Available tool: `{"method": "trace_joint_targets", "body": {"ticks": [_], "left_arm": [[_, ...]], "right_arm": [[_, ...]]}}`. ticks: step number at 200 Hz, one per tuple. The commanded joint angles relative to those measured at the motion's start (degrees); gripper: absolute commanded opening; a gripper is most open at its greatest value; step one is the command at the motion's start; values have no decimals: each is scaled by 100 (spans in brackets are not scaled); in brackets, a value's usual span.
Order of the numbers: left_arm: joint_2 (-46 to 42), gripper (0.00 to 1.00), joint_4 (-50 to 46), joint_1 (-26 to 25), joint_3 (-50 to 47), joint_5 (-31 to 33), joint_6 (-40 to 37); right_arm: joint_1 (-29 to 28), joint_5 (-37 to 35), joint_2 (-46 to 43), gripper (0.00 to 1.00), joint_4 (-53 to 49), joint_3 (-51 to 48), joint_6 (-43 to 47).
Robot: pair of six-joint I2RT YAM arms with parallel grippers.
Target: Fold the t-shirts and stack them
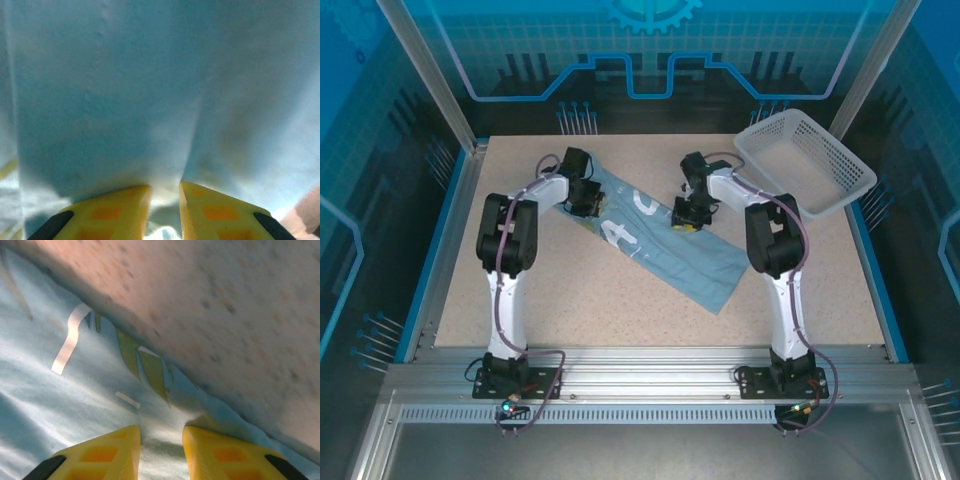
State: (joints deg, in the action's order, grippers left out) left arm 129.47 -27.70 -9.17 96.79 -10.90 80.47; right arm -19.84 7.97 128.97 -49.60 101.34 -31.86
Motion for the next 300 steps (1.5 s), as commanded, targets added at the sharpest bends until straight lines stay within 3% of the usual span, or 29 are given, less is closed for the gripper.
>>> {"method": "trace_joint_targets", "body": {"ticks": [1, 42, 87, 106, 128, 144, 161, 180, 224, 265, 300], "left_arm": [[916, 25, -124, -182, 768, -411, -376], [2205, 26, -257, -447, 2852, -830, -576], [3276, 32, 438, -507, 4566, -1035, -382], [3328, 40, 751, -474, 4885, -1088, -416], [2741, 49, 515, -461, 4805, -956, -943], [1771, 53, 47, -504, 4109, -551, -1543], [405, 55, 28, -593, 2412, -225, -1790], [-826, 54, -180, -699, 596, -535, -1893], [-3118, 54, -288, -1406, -3331, -1514, -2112], [-3927, 56, 295, -2541, -4904, -1770, -1477], [-3865, 55, 866, -3006, -5314, -1611, -899]], "right_arm": [[203, -227, -471, 32, -422, -893, -473], [244, 320, -1454, 33, 427, -2451, -1528], [8, 1044, -1312, 33, 1100, -2567, -2598], [-10, 1151, -1312, 34, 1228, -2471, -2834], [-20, 721, -1761, 35, 1011, -2368, -2678], [-15, 333, -2300, 40, 856, -2431, -2347], [-7, 79, -2915, 44, 728, -2660, -1924], [37, 83, -3484, 47, 641, -3186, -1491], [132, 905, -4698, 52, 510, -4673, -881], [118, 1582, -5231, 53, 667, -5963, -925], [9, 1876, -5060, 53, 893, -6339, -945]]}}
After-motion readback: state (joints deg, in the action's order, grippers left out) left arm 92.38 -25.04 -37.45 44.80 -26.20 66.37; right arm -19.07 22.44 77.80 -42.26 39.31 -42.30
